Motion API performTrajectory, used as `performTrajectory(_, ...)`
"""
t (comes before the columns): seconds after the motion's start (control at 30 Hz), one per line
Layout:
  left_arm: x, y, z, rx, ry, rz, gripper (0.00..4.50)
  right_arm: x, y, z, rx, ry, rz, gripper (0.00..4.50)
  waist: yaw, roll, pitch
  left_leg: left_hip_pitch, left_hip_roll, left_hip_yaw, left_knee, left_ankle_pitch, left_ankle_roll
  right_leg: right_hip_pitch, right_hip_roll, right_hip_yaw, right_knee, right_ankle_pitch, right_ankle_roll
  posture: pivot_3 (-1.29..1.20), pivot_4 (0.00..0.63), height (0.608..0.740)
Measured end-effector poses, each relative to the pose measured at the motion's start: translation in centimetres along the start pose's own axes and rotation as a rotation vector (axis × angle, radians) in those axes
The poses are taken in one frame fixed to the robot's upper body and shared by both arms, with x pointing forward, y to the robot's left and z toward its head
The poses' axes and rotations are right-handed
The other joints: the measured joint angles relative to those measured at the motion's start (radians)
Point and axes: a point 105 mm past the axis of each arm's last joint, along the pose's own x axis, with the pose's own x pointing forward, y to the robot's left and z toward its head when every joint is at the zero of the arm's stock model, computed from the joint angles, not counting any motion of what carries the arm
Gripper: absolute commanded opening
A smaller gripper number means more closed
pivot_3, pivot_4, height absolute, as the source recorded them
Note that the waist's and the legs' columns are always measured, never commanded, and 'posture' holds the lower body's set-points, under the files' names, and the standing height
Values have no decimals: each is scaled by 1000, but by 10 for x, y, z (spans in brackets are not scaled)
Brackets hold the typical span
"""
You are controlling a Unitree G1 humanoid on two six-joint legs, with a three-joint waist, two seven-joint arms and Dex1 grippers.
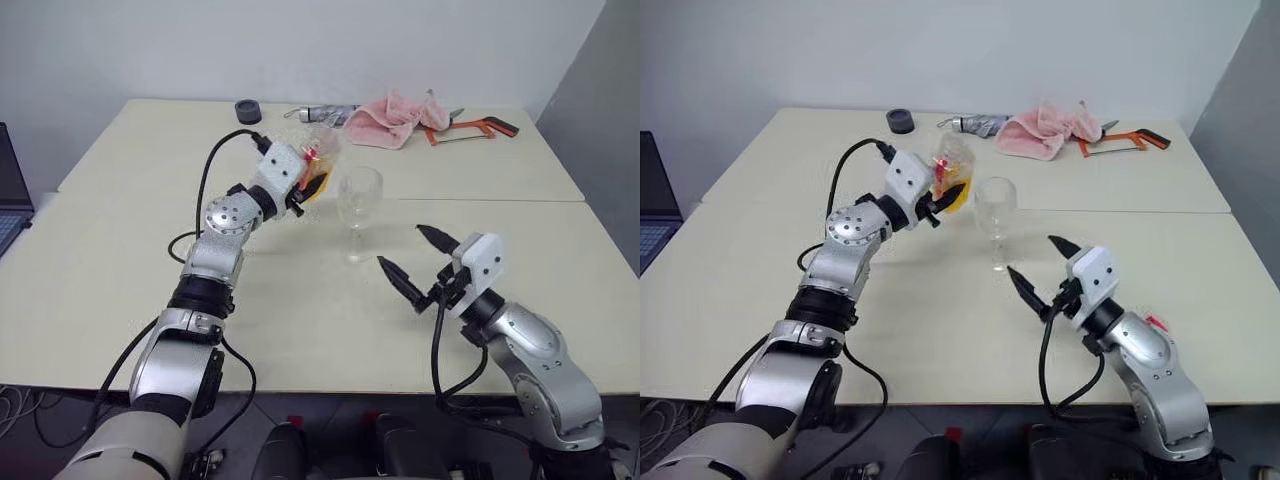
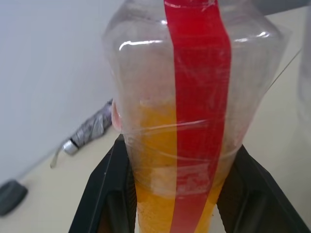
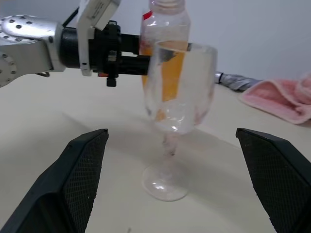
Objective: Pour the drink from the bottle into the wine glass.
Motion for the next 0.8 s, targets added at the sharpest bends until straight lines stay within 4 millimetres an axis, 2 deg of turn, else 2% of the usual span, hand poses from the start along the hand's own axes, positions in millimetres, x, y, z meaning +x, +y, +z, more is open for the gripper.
performTrajectory(0.17, 4, 15, 20, 160, -70, 32, 1709, -1, -6, 5, -11, -16, -24, 4500, 1, 0, 0, 0, -1, 1, 0, 0, 0, 0, -1, 1, 0, 0, 0, 0, 150, 740)
performTrajectory(0.37, 4, 14, 18, 344, -77, 13, 1709, 0, -7, 9, 13, -22, -21, 4500, 6, 0, 0, -1, -2, 1, 0, 0, 0, 0, -2, 0, -1, 0, 0, 0, 150, 740)
performTrajectory(0.57, 6, 17, 29, 454, -127, 10, 1709, 4, -8, 14, 23, -28, -10, 4500, 6, 0, 0, -1, -2, 0, 0, 0, 0, 0, -3, 0, -1, 0, 0, 0, 150, 740)
performTrajectory(0.8, 4, 14, 23, 595, -115, -32, 1709, 5, -5, 17, 20, -33, 27, 4500, 5, 0, 0, -1, -2, 0, 0, 0, 0, 0, -3, 0, -1, 0, 0, 0, 150, 740)
